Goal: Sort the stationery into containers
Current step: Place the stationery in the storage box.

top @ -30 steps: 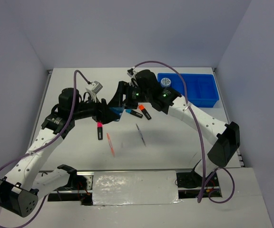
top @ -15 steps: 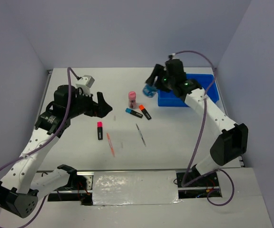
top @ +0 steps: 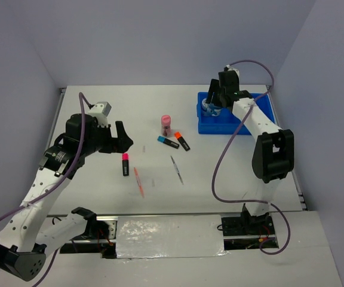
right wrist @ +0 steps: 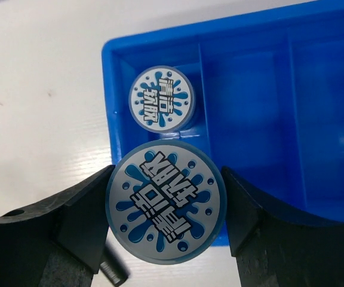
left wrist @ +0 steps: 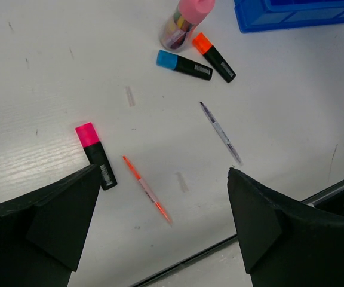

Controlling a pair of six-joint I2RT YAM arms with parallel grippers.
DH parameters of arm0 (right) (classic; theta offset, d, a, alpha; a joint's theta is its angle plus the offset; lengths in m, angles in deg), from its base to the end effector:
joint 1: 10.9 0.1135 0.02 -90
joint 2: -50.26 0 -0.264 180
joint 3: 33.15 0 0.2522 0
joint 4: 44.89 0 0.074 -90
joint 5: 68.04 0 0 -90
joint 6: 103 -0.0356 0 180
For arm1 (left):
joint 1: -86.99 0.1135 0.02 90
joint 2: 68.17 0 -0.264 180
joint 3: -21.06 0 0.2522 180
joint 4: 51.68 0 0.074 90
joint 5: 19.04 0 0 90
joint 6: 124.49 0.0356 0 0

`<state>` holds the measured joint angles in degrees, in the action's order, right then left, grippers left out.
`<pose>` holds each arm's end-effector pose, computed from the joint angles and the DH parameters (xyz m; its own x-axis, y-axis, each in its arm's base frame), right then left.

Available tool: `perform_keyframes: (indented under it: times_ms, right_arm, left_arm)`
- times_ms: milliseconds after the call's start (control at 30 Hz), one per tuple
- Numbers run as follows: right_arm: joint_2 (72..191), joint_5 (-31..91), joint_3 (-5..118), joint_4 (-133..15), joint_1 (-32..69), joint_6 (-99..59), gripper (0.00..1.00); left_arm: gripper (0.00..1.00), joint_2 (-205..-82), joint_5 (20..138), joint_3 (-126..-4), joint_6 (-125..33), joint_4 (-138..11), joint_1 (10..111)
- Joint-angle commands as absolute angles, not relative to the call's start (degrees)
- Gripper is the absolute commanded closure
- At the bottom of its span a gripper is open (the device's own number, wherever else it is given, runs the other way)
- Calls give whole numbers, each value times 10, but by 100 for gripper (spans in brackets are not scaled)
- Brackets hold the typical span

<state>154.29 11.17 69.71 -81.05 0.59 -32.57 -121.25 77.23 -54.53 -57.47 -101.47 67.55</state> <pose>0.4157 0.0777 0.2984 -0.5766 0.2186 -0.7872 0.1521 0.9754 0.1594 0.1794 -0.0674 0.3710 -0.5628 -0.2129 -0.7987 0.2201 0.8928 -0.3931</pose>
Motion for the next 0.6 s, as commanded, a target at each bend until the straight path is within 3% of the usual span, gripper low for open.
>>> perform_keyframes:
  times_ms: [0, 300, 500, 533, 567]
  right_arm:
    - [1562, 125, 751, -769, 8, -280, 100]
    - [1632, 168, 785, -776, 8, -269, 100]
    - [1626, 173, 741, -769, 8, -271, 91]
    - [1624, 174, 733, -766, 9, -271, 81]
    - [1621, 176, 722, -764, 8, -271, 64]
  left_arm:
    - [1, -1213, 762, -548, -589, -1012, 675]
    - [1, -1216, 787, -550, -592, -1005, 675]
    - [1, -1221, 791, -545, -595, -998, 675]
    - [1, -1221, 791, -544, -596, -996, 675]
    - [1, -1221, 792, -543, -595, -995, 675]
